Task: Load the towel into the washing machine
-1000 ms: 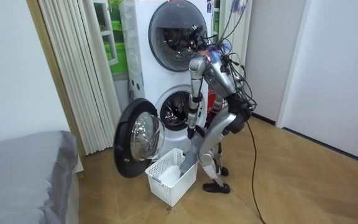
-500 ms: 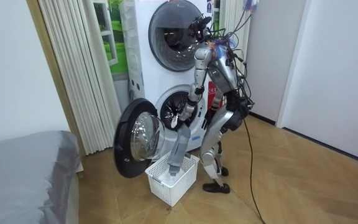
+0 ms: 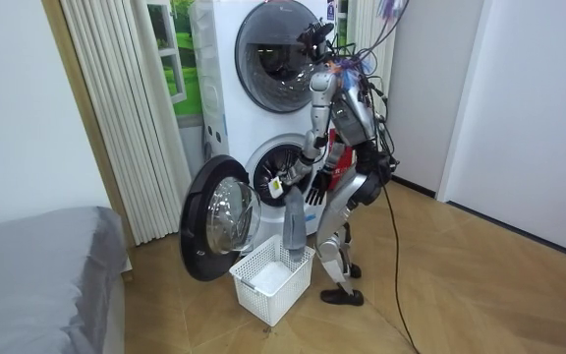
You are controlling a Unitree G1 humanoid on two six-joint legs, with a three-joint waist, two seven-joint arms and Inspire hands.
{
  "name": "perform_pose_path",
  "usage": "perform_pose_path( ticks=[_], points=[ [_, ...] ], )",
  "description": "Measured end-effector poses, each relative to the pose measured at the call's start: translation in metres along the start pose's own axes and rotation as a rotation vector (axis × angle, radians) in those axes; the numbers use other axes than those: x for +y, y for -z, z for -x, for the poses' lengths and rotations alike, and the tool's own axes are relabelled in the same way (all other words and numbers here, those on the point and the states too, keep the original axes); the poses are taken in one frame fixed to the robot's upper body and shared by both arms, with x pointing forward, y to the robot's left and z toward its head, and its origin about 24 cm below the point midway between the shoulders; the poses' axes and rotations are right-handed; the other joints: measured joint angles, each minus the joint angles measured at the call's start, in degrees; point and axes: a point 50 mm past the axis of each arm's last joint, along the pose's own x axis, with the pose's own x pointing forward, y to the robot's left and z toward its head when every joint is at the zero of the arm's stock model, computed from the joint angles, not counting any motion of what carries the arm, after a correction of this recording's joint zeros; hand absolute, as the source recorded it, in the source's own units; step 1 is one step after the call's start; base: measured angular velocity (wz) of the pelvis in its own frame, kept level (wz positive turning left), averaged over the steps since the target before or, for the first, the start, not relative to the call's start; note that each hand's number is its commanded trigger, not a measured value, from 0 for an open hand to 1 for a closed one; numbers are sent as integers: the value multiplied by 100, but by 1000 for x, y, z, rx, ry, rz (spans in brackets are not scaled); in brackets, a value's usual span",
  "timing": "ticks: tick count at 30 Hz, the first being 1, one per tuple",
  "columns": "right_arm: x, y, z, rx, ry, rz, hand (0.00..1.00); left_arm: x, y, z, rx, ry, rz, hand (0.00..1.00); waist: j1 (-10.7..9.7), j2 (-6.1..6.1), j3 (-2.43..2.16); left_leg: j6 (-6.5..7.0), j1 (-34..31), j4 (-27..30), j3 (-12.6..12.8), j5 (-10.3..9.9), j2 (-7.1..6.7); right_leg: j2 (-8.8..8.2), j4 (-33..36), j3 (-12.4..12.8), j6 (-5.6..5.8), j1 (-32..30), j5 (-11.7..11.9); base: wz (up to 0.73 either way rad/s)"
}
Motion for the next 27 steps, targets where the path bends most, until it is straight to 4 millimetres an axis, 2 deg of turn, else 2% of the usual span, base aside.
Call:
perform_pose_path(
  ticks=[1,4,8,15,19,24,27],
  points=[
    [0,0,0,4,-2,-3,0,-1,-1,1,-5,15,49,100,8,-15,-9,0,16,-8,-14,16,-6,-6,-15,-18,0,30,0,8],
    [5,5,0,30,-33,-15,0,-5,7,6,13,74,203,100,18,-127,-90,-11,131,-76,-47,68,-38,-29,-89,-67,-11,160,14,10],
    [7,10,1,57,-38,-44,0,-15,25,17,75,152,438,100,-16,-185,-140,-3,274,-191,-152,104,-66,-45,-215,-161,3,378,51,10],
    [10,10,1,54,-43,-56,0,-29,45,30,161,238,647,100,0,-176,-145,17,312,-377,-201,207,-114,-71,-404,-225,13,455,152,5],
    [8,10,2,46,-33,-67,0,-30,43,30,160,254,719,100,40,-119,-179,12,253,-393,-237,210,-95,-52,-483,-266,8,431,175,0],
    [4,5,1,17,-22,-87,0,-24,39,27,126,226,844,100,60,-108,-185,4,248,-390,-230,214,-69,-29,-488,-263,6,429,179,0],
    [4,4,2,14,-20,-97,0,-22,39,27,122,210,916,100,54,-62,-213,2,265,-390,-233,215,-66,-26,-496,-270,3,457,180,0]
  ],
)
